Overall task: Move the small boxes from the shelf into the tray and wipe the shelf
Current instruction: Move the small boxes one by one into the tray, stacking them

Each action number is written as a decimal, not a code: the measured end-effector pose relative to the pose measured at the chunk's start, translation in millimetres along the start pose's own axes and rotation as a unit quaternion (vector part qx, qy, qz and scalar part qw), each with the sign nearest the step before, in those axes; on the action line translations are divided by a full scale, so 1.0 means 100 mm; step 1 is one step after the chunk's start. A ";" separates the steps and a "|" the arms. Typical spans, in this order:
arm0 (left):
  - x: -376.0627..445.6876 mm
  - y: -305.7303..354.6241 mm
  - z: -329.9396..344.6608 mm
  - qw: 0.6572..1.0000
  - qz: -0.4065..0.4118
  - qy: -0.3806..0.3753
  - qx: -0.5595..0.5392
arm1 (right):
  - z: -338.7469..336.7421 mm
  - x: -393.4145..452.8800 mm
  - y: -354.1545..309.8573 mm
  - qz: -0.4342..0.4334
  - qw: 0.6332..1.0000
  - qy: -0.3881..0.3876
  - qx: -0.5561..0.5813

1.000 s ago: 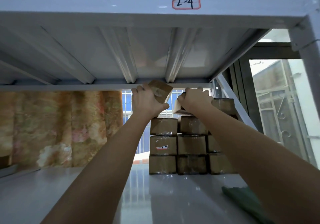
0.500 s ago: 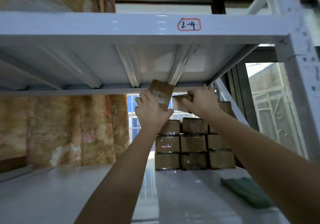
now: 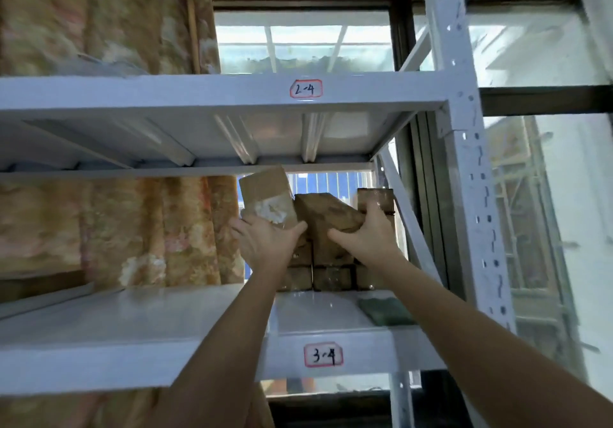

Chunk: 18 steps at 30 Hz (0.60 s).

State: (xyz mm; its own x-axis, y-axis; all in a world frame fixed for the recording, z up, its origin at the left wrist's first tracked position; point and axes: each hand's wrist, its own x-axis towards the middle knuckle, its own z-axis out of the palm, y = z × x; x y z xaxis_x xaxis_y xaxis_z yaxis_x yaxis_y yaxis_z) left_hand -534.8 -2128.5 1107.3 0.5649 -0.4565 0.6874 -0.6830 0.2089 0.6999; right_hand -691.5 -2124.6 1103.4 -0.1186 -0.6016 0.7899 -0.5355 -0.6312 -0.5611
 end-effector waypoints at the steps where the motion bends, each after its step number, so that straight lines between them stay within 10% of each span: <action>1: -0.11 -0.01 -0.06 1.000 -0.002 -0.003 0.006 | -0.04 -0.07 0.02 0.044 0.998 -0.029 0.034; 8: -0.63 -0.16 -0.47 0.998 0.044 -0.023 0.042 | -0.19 -0.46 -0.09 0.154 0.971 -0.178 -0.040; 18: -0.58 -0.41 -1.09 0.996 0.027 -0.058 0.057 | -0.01 -0.78 -0.60 0.095 0.985 -0.102 -0.101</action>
State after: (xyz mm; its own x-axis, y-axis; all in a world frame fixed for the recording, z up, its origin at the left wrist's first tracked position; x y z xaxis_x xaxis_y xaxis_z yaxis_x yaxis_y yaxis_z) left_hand -489.7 -2016.3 1059.9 0.4721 -0.5461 0.6920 -0.7629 0.1402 0.6311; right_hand -651.1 -2038.8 1075.6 -0.0731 -0.7978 0.5984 -0.6773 -0.4008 -0.6170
